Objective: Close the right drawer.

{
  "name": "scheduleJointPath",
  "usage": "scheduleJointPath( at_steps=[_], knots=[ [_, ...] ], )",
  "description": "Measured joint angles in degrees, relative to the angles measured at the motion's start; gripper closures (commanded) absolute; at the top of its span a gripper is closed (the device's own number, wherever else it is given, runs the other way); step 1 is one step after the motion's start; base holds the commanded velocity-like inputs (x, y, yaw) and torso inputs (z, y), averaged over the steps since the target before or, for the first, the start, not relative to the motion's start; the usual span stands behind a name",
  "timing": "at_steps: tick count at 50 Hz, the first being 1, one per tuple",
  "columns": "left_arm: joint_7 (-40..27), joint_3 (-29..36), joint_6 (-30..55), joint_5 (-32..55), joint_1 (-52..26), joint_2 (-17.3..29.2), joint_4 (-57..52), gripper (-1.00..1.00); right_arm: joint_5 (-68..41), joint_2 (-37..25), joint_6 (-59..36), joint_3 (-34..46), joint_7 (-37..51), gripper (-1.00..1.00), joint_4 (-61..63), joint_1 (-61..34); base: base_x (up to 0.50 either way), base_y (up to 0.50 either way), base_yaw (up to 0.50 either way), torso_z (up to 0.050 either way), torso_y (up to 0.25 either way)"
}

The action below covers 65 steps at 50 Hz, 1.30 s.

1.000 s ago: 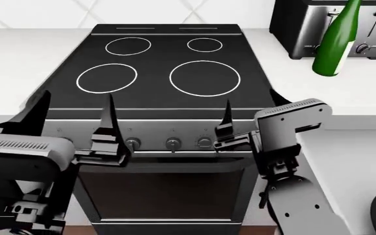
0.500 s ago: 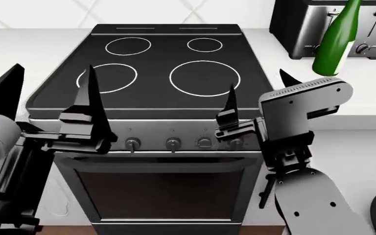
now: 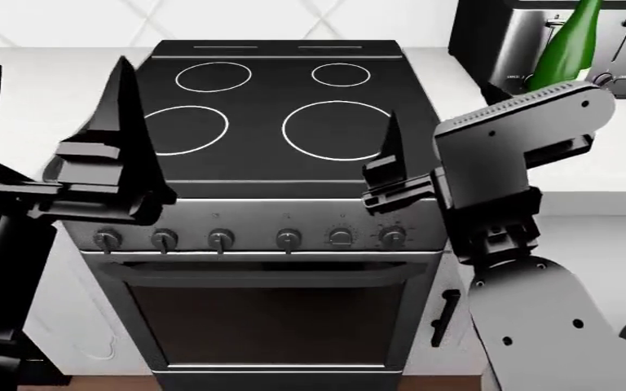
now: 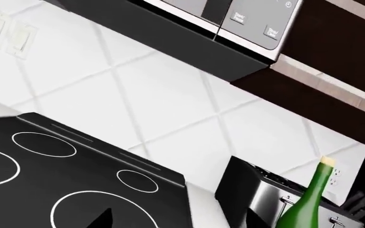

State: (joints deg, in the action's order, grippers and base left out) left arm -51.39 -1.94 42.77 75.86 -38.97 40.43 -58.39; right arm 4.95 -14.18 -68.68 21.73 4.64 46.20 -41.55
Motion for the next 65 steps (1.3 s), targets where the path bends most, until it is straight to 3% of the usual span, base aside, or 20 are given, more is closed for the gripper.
scheduleJointPath(
  at_steps=[31,65],
  knots=[
    [-6.06,1.38,-0.64,9.21,-9.73,3.42,0.12,-1.00,1.20,-1.23,-11.66,5.98,-1.07,-1.00,3.32,-10.51,0.00,0.00,0.00,0.000,0.000],
    [-7.95,2.18,-2.17,11.15,-12.24,4.80,-1.18,-1.00,1.98,-1.65,-13.60,8.18,-0.49,-1.00,5.43,-13.61,0.00,0.00,0.00,0.000,0.000]
  ],
)
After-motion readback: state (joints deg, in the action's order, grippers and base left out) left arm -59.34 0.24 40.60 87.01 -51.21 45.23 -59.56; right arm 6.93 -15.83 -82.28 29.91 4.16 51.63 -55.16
